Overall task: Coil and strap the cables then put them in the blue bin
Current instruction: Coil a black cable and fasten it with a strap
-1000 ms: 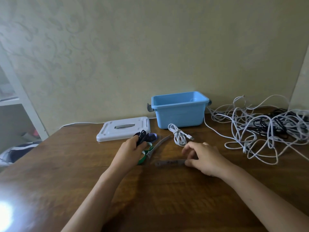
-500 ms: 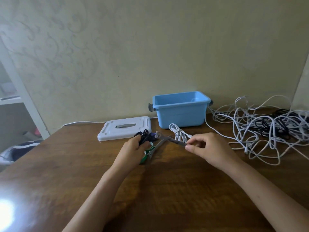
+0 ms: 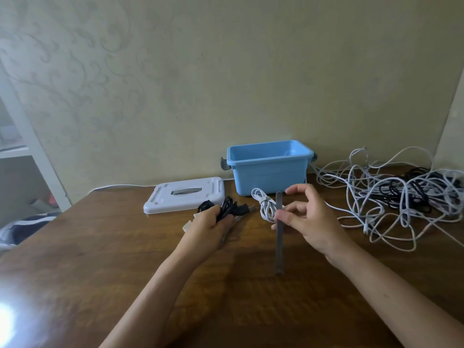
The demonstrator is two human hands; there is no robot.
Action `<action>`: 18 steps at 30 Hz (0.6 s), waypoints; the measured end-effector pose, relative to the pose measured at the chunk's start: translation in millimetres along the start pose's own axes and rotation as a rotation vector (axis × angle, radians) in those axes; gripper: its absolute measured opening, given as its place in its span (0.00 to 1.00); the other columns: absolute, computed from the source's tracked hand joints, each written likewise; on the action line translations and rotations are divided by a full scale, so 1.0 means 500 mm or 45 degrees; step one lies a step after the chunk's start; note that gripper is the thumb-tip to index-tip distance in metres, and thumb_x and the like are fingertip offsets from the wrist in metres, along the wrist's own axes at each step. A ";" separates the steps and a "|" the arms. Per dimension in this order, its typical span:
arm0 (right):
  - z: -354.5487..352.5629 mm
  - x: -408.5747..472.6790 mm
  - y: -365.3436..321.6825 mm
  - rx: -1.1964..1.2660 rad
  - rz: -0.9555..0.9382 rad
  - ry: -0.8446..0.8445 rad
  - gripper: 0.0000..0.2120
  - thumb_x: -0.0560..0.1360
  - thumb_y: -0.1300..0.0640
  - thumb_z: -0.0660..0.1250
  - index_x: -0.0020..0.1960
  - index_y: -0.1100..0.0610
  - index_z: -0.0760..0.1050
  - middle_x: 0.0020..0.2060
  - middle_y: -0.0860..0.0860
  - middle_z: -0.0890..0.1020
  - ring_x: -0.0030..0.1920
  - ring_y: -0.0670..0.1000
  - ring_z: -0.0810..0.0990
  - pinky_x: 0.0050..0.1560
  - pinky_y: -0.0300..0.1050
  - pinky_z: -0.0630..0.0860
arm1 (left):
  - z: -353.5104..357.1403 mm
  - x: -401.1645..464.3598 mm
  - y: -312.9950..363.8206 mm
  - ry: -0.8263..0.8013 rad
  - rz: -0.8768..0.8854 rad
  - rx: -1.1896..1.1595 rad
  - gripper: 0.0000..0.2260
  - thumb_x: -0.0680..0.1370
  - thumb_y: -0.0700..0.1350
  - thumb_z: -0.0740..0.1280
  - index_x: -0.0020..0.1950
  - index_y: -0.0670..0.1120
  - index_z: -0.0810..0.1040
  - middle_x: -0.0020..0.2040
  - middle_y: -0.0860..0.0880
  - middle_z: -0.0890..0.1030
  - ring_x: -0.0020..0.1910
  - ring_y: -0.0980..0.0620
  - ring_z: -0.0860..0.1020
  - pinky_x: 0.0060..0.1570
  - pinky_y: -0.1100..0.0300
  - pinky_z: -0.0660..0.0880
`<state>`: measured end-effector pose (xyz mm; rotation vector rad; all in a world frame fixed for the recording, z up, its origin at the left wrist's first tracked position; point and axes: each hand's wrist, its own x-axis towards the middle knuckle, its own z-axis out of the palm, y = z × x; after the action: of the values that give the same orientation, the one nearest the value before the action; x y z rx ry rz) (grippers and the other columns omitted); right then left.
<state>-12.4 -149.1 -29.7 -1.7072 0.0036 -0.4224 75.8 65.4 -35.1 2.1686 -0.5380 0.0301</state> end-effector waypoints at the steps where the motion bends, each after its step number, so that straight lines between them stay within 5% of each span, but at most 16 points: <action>1: 0.004 -0.001 -0.002 0.086 0.018 -0.010 0.19 0.76 0.63 0.73 0.61 0.50 0.70 0.43 0.55 0.87 0.42 0.54 0.88 0.42 0.39 0.82 | 0.005 -0.002 0.007 -0.027 0.002 -0.037 0.10 0.82 0.46 0.65 0.41 0.48 0.73 0.31 0.52 0.74 0.28 0.56 0.70 0.32 0.56 0.67; 5: 0.013 -0.002 0.003 0.105 0.016 -0.077 0.10 0.75 0.62 0.74 0.55 0.57 0.79 0.44 0.55 0.87 0.47 0.52 0.87 0.45 0.39 0.81 | 0.025 0.006 0.048 -0.080 0.109 0.053 0.08 0.82 0.45 0.64 0.44 0.45 0.75 0.31 0.54 0.74 0.25 0.62 0.68 0.26 0.67 0.64; 11: 0.009 -0.004 0.002 0.166 0.025 -0.109 0.06 0.77 0.61 0.72 0.53 0.59 0.84 0.46 0.57 0.87 0.47 0.54 0.87 0.48 0.43 0.83 | 0.078 0.034 0.110 -0.205 0.273 0.115 0.07 0.81 0.41 0.63 0.43 0.46 0.75 0.35 0.52 0.77 0.31 0.56 0.74 0.31 0.60 0.70; 14: 0.000 0.004 0.017 0.101 0.023 -0.017 0.04 0.75 0.56 0.75 0.50 0.53 0.86 0.46 0.54 0.87 0.49 0.56 0.87 0.54 0.54 0.83 | 0.105 0.032 0.122 -0.300 0.301 0.089 0.08 0.80 0.39 0.62 0.42 0.46 0.74 0.34 0.54 0.77 0.32 0.56 0.74 0.32 0.61 0.71; 18: -0.007 0.012 0.022 0.174 0.070 0.044 0.03 0.75 0.62 0.74 0.48 0.56 0.85 0.40 0.52 0.87 0.41 0.49 0.86 0.45 0.42 0.82 | 0.100 0.021 0.124 -0.477 0.142 -0.208 0.07 0.82 0.36 0.58 0.47 0.39 0.73 0.35 0.45 0.74 0.30 0.52 0.72 0.31 0.59 0.70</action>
<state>-5.3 -156.0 -38.3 -1.5619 0.0461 -0.4025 52.5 -9.5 -16.6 1.9895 -0.8436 -0.3537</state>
